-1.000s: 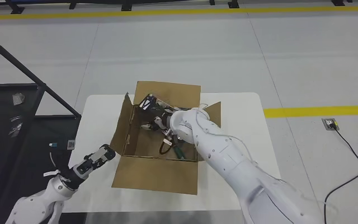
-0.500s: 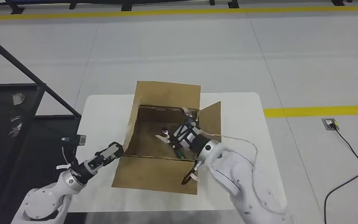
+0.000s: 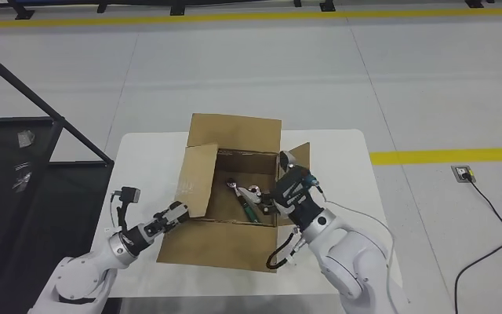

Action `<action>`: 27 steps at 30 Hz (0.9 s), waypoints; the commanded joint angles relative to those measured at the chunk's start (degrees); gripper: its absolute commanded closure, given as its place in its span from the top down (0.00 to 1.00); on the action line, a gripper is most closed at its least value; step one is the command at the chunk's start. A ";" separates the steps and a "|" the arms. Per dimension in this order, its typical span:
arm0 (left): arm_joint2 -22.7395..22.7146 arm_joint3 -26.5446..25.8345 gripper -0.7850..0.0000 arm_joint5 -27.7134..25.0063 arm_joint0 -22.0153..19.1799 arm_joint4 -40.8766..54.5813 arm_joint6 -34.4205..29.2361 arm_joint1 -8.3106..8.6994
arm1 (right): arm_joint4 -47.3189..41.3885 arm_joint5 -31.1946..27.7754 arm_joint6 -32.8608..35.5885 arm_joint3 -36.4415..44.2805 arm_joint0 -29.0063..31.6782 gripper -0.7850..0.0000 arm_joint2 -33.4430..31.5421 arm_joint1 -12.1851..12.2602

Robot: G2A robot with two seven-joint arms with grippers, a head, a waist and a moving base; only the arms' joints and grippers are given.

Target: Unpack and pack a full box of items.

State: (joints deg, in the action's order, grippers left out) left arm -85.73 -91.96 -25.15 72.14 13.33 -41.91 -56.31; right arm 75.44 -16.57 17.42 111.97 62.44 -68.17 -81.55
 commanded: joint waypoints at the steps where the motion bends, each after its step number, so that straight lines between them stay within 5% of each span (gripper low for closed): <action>1: 0.55 -0.19 1.00 0.61 -0.32 -0.69 0.42 -0.08 | -4.96 -3.16 -2.94 0.75 1.75 1.00 -2.68 0.34; 9: 1.91 -0.41 1.00 2.28 -1.30 -2.11 0.67 -0.27 | -29.73 -11.83 -1.28 0.22 6.95 1.00 -16.84 2.02; 14: 2.33 -0.26 1.00 3.10 -1.69 -2.64 0.44 -0.32 | -38.93 -5.76 9.49 -2.58 5.69 1.00 -22.98 2.97; 20: 3.15 0.01 1.00 4.82 -2.35 -3.77 0.54 -0.42 | -49.27 -2.85 28.10 -12.92 -2.16 1.00 -23.72 4.23; 27: 3.49 -0.01 1.00 5.95 -2.75 -4.93 0.88 -0.48 | -56.30 -8.81 40.50 -23.42 -11.01 1.00 -18.39 5.02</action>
State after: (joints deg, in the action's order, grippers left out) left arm -82.23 -91.92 -19.30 69.38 8.49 -41.10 -56.78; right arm 20.48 -23.82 56.15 89.86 52.77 -87.63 -76.61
